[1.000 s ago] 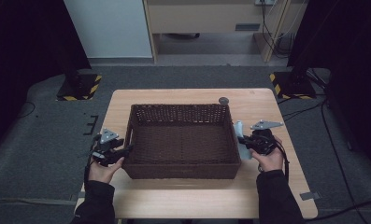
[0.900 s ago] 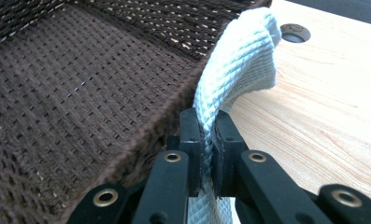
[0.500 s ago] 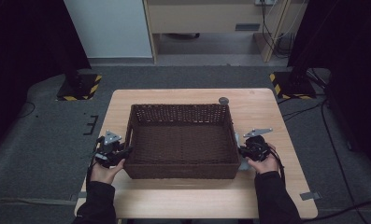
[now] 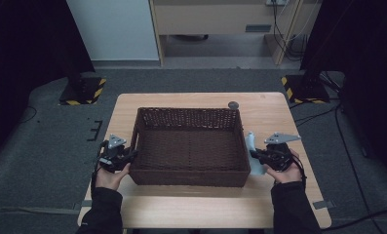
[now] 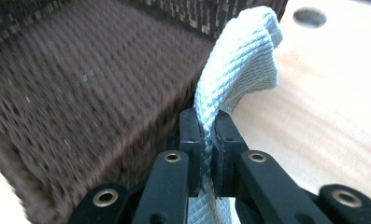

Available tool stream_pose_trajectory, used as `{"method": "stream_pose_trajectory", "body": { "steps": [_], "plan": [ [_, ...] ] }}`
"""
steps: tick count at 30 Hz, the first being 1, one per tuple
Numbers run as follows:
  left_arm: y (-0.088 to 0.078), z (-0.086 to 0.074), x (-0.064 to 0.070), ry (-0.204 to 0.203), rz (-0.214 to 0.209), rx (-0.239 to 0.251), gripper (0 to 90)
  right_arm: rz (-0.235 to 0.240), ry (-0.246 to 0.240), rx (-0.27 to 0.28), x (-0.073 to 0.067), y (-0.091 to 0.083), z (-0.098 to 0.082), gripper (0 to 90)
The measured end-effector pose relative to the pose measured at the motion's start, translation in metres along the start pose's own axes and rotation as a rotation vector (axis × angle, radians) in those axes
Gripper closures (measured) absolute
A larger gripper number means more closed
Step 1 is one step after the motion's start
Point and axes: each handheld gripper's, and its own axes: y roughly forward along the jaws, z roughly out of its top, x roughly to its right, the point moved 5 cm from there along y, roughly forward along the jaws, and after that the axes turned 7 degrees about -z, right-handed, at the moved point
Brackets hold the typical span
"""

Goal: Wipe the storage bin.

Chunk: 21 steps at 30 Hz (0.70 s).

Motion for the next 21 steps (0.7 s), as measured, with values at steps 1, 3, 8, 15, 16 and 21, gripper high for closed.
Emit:
{"method": "stream_pose_trajectory", "body": {
  "steps": [1,3,8,15,16,21],
  "plan": [
    [0.0,0.0,0.0,-0.002,0.0,-0.001,69.7,-0.003,0.008,-0.029,-0.002,0.005,-0.006,85.2],
    [0.001,0.001,-0.002,0.002,0.001,-0.002,69.7,-0.013,0.012,-0.062,-0.001,0.015,-0.015,85.2],
    [0.006,0.005,-0.006,-0.01,-0.002,0.008,69.8,-0.012,0.033,-0.154,-0.003,0.041,-0.038,85.2],
    [0.007,0.006,-0.007,-0.012,0.002,0.015,68.0,-0.019,0.036,-0.064,-0.002,0.028,-0.018,85.2],
    [0.007,0.006,-0.007,-0.013,0.008,0.015,66.2,-0.014,0.034,-0.041,-0.001,0.021,-0.014,85.2],
    [0.005,0.005,-0.009,-0.022,0.028,0.023,54.9,-0.017,0.035,0.032,-0.002,-0.003,0.001,85.3]
  ]
}}
